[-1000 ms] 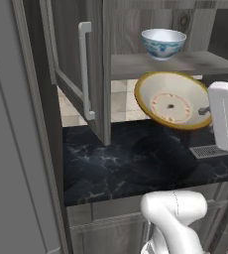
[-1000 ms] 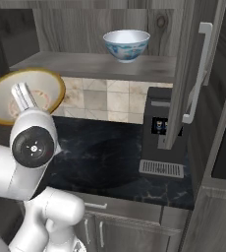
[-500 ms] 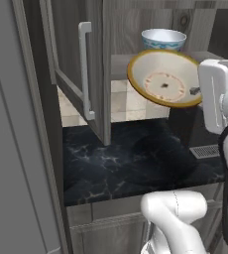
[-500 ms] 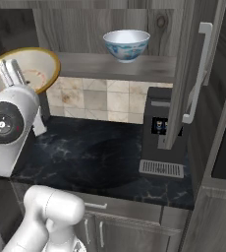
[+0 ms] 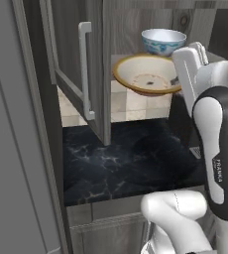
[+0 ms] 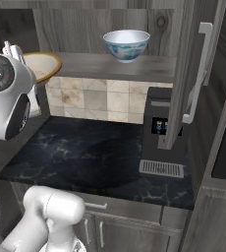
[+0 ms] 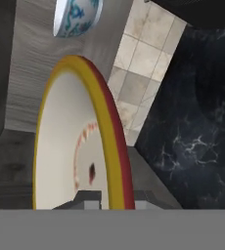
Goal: Open the cabinet. Pick the bowls from the counter and place them in the cabinet. Then close the cabinet.
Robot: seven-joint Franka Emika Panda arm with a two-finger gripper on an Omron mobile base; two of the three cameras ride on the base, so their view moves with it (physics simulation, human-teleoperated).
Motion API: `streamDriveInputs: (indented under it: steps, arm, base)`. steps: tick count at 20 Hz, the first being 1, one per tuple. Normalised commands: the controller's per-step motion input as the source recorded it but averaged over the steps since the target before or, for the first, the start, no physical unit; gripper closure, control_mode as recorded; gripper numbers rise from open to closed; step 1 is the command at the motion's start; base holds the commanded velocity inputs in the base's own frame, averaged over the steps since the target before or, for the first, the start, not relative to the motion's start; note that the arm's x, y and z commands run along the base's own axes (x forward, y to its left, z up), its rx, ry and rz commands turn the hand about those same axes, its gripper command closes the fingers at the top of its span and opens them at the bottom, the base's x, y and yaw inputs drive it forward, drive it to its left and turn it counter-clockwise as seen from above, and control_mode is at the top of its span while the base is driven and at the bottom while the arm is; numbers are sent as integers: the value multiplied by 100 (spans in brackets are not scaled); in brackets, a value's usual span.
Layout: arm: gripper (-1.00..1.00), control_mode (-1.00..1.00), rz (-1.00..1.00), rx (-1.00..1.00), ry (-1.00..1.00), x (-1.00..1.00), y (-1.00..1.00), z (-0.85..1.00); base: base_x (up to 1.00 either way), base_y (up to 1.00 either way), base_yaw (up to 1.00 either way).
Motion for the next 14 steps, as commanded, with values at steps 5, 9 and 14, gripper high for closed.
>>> streamDriveInputs:
  steps: [5, 9, 14]
  arm:
    - [100, -100, -1, -1, 5, 48, 10, 0]
    - [100, -100, 0, 0, 0, 50, 0, 0]
    - [100, -100, 0, 0, 0, 41, 1, 0]
  base:
    - [0, 0, 0]
    - [0, 0, 0]
    - [0, 0, 0]
